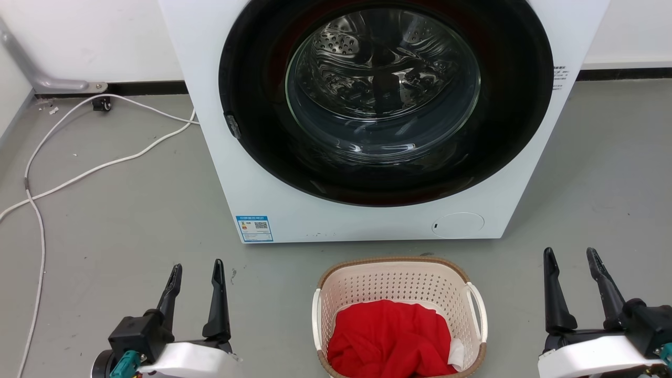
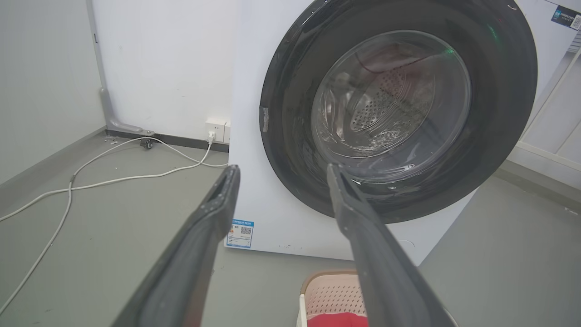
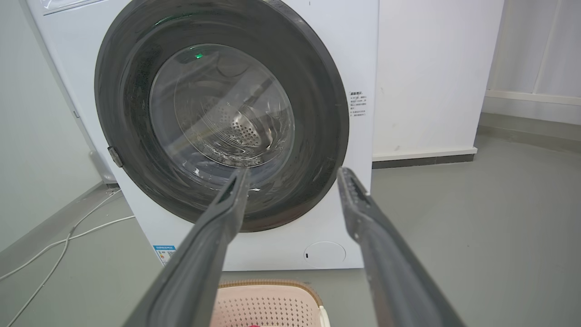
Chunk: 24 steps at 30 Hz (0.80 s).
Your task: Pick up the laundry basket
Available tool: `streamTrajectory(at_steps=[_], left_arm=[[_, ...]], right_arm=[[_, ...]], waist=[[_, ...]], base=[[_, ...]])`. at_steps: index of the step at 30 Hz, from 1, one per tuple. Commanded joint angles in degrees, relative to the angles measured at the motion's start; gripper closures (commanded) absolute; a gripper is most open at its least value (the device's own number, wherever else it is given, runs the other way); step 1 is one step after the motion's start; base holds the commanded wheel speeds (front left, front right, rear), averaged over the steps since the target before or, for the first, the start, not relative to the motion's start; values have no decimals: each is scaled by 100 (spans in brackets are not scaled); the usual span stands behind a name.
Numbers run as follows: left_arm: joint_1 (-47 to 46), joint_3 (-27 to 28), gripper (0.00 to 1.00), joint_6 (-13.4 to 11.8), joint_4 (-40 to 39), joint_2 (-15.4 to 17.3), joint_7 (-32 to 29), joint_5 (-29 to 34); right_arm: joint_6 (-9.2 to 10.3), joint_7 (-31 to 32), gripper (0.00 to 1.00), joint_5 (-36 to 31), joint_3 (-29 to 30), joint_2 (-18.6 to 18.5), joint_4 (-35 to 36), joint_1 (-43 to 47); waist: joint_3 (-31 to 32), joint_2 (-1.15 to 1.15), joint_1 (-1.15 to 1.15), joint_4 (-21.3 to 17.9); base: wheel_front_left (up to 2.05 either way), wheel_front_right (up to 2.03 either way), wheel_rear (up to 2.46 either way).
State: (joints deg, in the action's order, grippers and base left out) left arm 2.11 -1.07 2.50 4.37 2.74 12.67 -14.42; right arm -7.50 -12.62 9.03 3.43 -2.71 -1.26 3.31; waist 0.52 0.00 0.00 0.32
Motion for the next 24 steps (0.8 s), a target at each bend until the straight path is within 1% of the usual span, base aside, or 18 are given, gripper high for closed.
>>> streamTrajectory(at_steps=[1, 16, 22, 24], left_arm=[[37, -7, 0, -15, -26, 19, 38, 108], [115, -28, 0, -54, 45, 21, 205, 716], [151, -32, 0, -64, 74, 21, 266, 932], [147, -29, 0, -59, 91, 21, 266, 912]], right_arm=[[2, -51, 0, -112, -2, -25, 51, 47], [2, -215, 0, -774, 19, -28, 13, 126], [2, -267, 0, -986, 22, -28, 1, 153], [2, -260, 0, -953, 26, -28, -12, 155]], waist=[[0, 0, 0, 0], [17, 0, 0, -1], [20, 0, 0, -6], [19, 0, 0, -6]], base=[[0, 0, 0], [0, 0, 0], [0, 0, 0], [0, 0, 0]])
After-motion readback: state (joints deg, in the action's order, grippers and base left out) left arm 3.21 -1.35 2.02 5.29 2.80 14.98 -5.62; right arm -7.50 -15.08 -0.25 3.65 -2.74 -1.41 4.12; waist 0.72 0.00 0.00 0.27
